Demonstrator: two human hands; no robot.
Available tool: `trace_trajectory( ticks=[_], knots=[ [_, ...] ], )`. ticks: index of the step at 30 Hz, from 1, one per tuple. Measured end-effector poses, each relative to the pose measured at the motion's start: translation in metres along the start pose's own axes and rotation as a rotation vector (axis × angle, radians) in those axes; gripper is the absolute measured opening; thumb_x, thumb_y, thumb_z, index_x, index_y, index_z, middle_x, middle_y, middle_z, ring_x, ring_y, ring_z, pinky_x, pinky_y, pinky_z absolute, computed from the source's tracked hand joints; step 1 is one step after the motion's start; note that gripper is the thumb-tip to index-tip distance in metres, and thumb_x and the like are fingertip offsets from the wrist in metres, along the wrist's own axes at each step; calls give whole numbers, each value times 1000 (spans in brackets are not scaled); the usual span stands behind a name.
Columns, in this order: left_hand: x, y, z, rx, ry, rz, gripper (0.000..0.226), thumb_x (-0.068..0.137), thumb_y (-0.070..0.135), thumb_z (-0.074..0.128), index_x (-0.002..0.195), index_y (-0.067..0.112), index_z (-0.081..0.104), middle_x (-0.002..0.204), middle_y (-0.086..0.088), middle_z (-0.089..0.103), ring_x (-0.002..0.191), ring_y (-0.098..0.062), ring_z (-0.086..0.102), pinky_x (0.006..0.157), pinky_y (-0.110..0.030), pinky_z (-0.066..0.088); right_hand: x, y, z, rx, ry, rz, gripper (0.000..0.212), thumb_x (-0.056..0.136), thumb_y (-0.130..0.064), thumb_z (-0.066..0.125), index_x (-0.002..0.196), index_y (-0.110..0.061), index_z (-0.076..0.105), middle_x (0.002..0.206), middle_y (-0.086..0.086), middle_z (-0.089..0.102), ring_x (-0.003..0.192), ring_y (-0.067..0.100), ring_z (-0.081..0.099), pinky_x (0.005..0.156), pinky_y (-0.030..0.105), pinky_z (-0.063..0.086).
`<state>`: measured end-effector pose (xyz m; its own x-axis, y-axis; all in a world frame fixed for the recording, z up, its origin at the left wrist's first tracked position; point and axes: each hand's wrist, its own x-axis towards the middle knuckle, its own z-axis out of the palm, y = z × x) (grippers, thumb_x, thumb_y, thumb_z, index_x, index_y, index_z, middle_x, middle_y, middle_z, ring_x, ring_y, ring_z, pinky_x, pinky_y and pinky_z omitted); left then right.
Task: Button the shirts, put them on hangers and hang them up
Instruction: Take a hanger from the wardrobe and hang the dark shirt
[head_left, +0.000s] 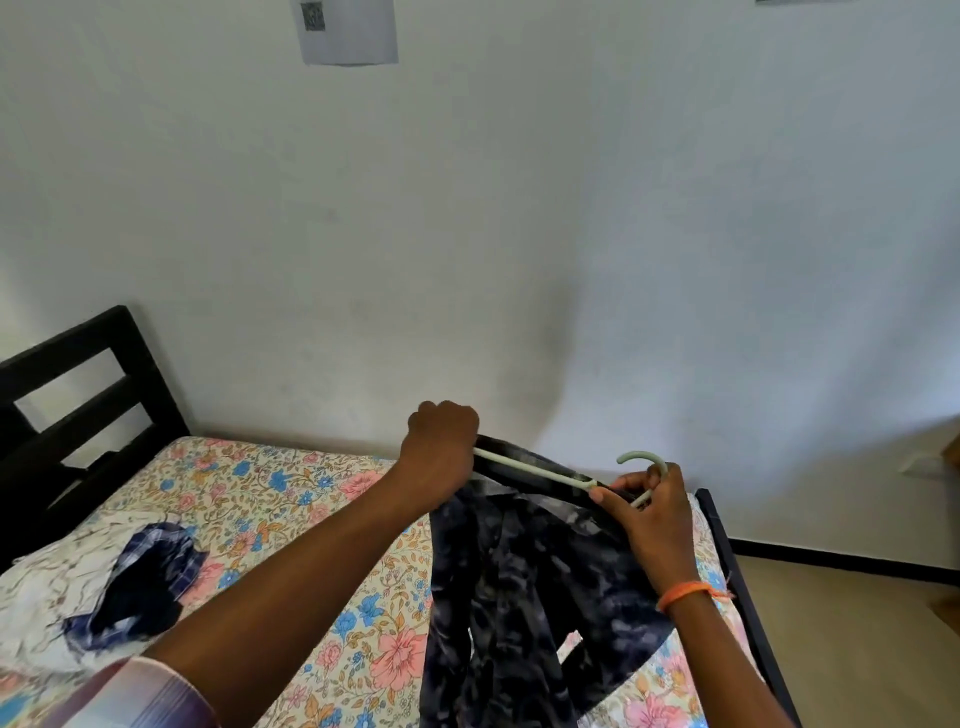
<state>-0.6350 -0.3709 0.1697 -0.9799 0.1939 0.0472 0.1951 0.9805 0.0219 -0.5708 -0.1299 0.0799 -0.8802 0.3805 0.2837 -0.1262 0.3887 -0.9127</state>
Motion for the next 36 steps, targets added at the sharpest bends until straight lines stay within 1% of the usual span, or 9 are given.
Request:
trace_trajectory(
  ticks=[5, 8, 11, 15, 21, 26, 29, 33, 36],
  knots=[
    [-6, 29, -6, 162, 210, 272, 18, 94, 8, 44, 109, 6, 54, 110, -13, 59, 101, -34, 57, 79, -38, 42, -15, 4, 16, -537, -321, -375, 27, 82, -32, 71, 102, -16, 61, 93, -1, 44, 86, 22, 49, 75, 35, 42],
    [-17, 67, -8, 162, 216, 371, 22, 94, 10, 48, 115, 7, 53, 114, -10, 58, 107, -33, 55, 84, -39, 40, -25, -10, 32, -441, -200, -318, 26, 88, -21, 69, 96, -16, 45, 98, -3, 37, 87, 19, 40, 75, 32, 32],
    [-17, 69, -1, 135, 240, 370, 21, 94, 11, 49, 115, 10, 52, 114, -8, 58, 105, -32, 56, 77, -37, 36, -7, -26, 14, -447, -149, -246, 28, 89, -16, 68, 106, -9, 48, 105, 1, 38, 93, 19, 37, 74, 30, 22],
    [-19, 48, 1, -48, 184, 394, 13, 95, 21, 54, 106, 15, 54, 105, -6, 57, 99, -30, 56, 72, -36, 37, 26, -39, -40, -345, -87, -214, 18, 93, -12, 59, 106, -1, 53, 108, 10, 44, 102, 26, 48, 90, 39, 39],
    [-34, 79, 4, -337, 329, 384, 18, 101, 25, 48, 108, 14, 60, 102, -5, 55, 94, -26, 54, 72, -36, 41, 33, -60, -35, -328, -242, -125, 11, 95, -2, 54, 104, -1, 48, 105, 9, 47, 101, 27, 53, 77, 20, 32],
    [-47, 92, 8, -689, 489, 269, 20, 99, 17, 46, 101, 11, 66, 94, -6, 62, 85, -24, 58, 74, -38, 45, 5, -72, -27, -305, -372, -151, 13, 96, -10, 46, 106, -13, 38, 95, 2, 67, 92, 20, 64, 81, 35, 51],
    [-57, 88, 3, -863, 536, 269, 25, 99, 19, 44, 101, 11, 68, 97, -2, 68, 91, -17, 61, 81, -29, 46, -18, -76, -27, -433, -433, -158, 7, 97, -10, 42, 102, -10, 38, 94, 12, 63, 88, 30, 61, 75, 44, 49],
    [-73, 80, -4, -961, 410, 398, 18, 100, 17, 53, 115, 15, 62, 82, 10, 62, 76, 0, 57, 71, -15, 43, -42, -89, -32, -352, -155, -114, 12, 96, -3, 38, 103, -12, 38, 88, 5, 67, 84, 23, 64, 75, 39, 51],
    [-89, 71, 1, -1003, 391, 473, 28, 98, 18, 57, 126, 18, 52, 68, 8, 51, 69, -8, 55, 64, -21, 41, -43, -111, -48, -183, 26, -52, 17, 97, 4, 33, 105, -10, 37, 90, 9, 67, 84, 24, 69, 77, 37, 57]
  ],
)
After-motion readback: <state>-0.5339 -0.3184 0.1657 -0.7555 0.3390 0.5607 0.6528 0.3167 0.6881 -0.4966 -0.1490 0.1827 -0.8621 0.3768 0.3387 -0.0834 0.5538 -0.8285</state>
